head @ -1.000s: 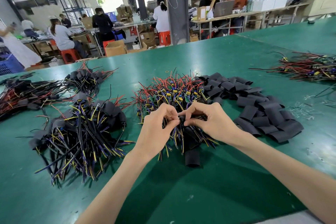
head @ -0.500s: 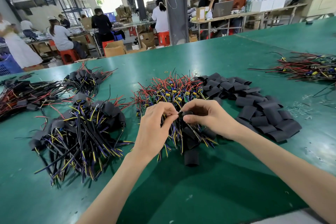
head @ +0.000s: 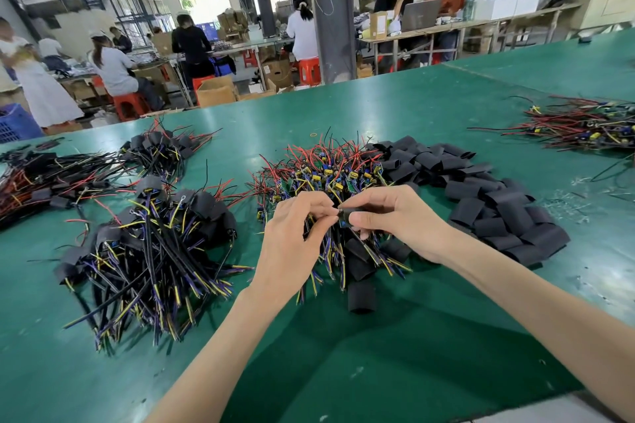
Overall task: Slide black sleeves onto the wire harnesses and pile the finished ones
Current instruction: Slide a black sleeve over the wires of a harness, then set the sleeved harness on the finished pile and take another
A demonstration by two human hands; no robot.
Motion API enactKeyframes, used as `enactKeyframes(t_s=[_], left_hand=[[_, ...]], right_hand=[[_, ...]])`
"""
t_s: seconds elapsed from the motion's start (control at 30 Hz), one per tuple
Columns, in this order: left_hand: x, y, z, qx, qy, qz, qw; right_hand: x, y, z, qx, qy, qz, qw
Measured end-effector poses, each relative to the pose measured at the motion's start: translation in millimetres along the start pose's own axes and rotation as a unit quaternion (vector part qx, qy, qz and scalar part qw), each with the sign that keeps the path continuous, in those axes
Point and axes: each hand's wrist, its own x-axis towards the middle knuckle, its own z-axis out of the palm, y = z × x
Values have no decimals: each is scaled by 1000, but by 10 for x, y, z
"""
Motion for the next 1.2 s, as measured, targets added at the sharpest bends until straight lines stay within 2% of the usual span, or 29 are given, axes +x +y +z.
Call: enactKeyframes(t_s=[0.3, 0.5, 0.57, 0.67, 0.8, 0.93, 1.07, 1.2], left_hand=[[11, -14, 1, -3, 8, -7, 1000], [14, -52, -10, 9, 10, 7, 1000], [47, -52, -67, 48, 70, 46, 995], [151, -88, -267, 106, 196, 99, 970], [316, -258, -668, 169, 313, 117, 927], [375, -512, -1022, 151, 352, 28, 923], [307, -806, -1192, 211, 310, -104, 921], [214, -964, -1174, 301, 253, -245, 886]], right_hand=[[-44, -34, 92, -171, 2, -41, 984], [-55, -63, 106, -232, -2, -81, 969], [-47, -43, 83, -303, 12, -128, 944], [-33, -27, -14, -407, 92, -164, 894], [-1, -41, -102, -400, 207, -131, 883], [42, 27, -178, -428, 221, -61, 874], [75, 131, -242, -444, 224, -30, 867], [95, 157, -284, -417, 234, -14, 878]])
